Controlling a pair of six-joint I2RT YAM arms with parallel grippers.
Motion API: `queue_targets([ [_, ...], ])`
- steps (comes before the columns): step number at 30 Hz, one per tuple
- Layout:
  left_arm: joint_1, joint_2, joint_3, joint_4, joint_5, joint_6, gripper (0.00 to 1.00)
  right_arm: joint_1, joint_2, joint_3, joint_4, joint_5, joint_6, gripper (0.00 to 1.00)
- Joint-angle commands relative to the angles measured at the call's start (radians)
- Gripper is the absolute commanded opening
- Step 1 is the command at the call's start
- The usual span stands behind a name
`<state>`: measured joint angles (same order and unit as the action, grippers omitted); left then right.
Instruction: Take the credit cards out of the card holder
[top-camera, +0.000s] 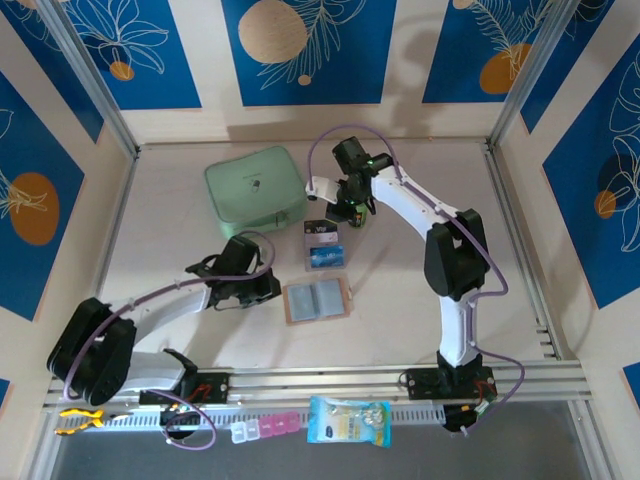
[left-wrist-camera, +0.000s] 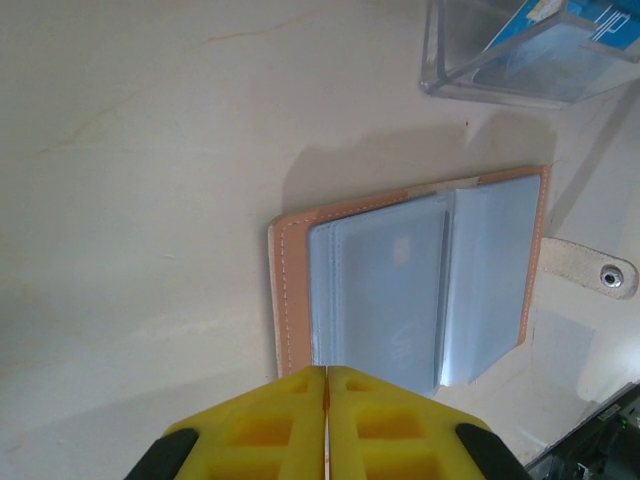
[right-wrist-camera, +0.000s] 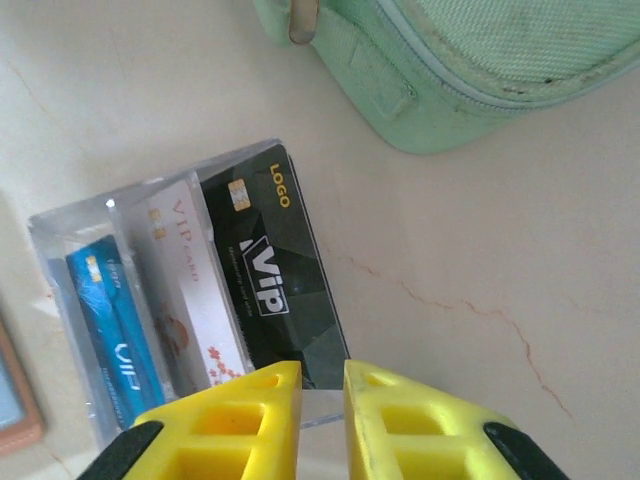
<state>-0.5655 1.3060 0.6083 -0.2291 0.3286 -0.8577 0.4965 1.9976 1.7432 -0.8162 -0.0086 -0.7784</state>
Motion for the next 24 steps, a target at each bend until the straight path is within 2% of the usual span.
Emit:
queue_targets([
  [1, 0.009, 0.028, 0.003, 0.06, 0.055, -0.013, 0.08, 0.01, -0.086, -0.057, 0.073, -0.068, 0.151, 0.17],
  [7, -0.005, 0.088, 0.006, 0.117, 0.085, -0.026, 0.06, 0.05, -0.187, -0.189, 0.154, -0.05, 0.386, 0.15],
  [17, -0.052, 0.149, -0.017, 0.17, 0.072, -0.054, 0.02, 0.149, -0.334, -0.415, 0.249, -0.01, 0.762, 0.13],
  [24, -0.063, 0.16, -0.017, 0.136, 0.041, -0.048, 0.0, 0.214, -0.414, -0.544, 0.309, 0.001, 0.917, 0.13],
])
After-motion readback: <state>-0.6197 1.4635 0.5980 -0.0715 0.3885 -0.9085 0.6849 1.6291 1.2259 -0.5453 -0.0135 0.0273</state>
